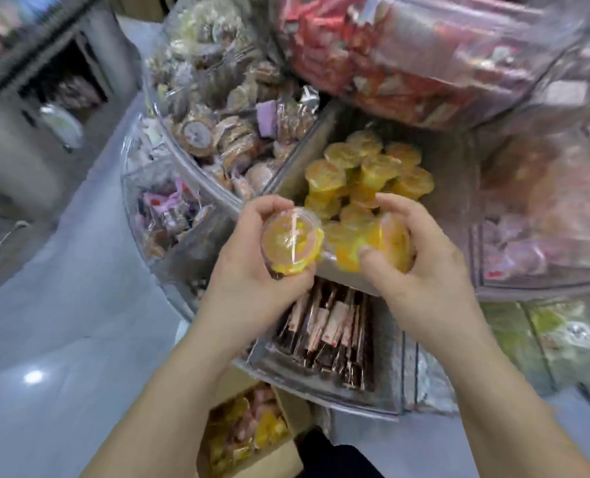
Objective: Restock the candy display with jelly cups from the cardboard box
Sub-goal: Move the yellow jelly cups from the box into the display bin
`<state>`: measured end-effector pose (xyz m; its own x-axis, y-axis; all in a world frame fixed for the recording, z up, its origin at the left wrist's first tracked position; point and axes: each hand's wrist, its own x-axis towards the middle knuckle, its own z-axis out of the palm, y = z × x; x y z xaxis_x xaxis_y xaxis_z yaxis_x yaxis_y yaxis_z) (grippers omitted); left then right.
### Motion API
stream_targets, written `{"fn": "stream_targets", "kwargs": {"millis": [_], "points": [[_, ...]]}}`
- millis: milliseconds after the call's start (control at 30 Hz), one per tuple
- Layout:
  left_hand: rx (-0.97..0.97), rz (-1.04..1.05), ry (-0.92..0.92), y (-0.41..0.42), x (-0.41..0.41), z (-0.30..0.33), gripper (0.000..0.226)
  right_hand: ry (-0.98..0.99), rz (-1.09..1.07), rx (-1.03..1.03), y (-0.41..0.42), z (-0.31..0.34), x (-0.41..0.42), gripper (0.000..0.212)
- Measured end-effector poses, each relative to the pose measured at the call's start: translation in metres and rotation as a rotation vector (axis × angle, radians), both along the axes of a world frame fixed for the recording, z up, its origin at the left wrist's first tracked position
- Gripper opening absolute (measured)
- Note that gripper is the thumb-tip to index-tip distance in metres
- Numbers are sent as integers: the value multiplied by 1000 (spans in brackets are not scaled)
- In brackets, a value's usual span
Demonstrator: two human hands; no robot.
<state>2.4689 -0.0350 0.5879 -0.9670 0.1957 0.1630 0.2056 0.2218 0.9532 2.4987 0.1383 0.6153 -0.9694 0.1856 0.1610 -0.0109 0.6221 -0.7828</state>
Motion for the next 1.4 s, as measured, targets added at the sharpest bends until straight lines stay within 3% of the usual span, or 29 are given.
{"fn": "stream_targets", "kwargs": {"millis": [100, 333, 467, 533, 700, 867, 933, 1033, 1133, 1267, 1400], "points": [[-175, -73, 90, 33, -35, 12, 63, -29, -47, -31, 36, 3, -22, 36], [-659, -195, 318, 81, -100, 21, 59, -256, -33, 352, 69, -16, -67, 51], [-1002, -254, 372, 96, -124, 11, 69, -230, -60, 420, 63, -31, -75, 59], [-1077, -276, 371, 98, -128, 3, 70, -245, -76, 404, 60, -39, -77, 61], [-1046, -277, 400, 94, -132, -11, 68, -387, -135, -26, 65, -45, -80, 65], [-995, -316, 387, 91, -138, -11, 63, -299, -182, 131, 66, -44, -80, 48], [-959, -332, 369, 91, -139, -12, 62, -276, -197, 167, 65, -45, -78, 52], [-946, -327, 366, 90, -139, -13, 62, -345, -200, 52, 66, -43, -79, 65], [-902, -319, 374, 89, -140, -12, 58, -370, -226, -75, 65, -42, -81, 59], [-786, -392, 345, 89, -142, -12, 56, -350, -218, -15, 64, -42, -77, 47], [-728, -396, 342, 88, -141, -13, 54, -370, -185, 6, 67, -42, -78, 58]]}}
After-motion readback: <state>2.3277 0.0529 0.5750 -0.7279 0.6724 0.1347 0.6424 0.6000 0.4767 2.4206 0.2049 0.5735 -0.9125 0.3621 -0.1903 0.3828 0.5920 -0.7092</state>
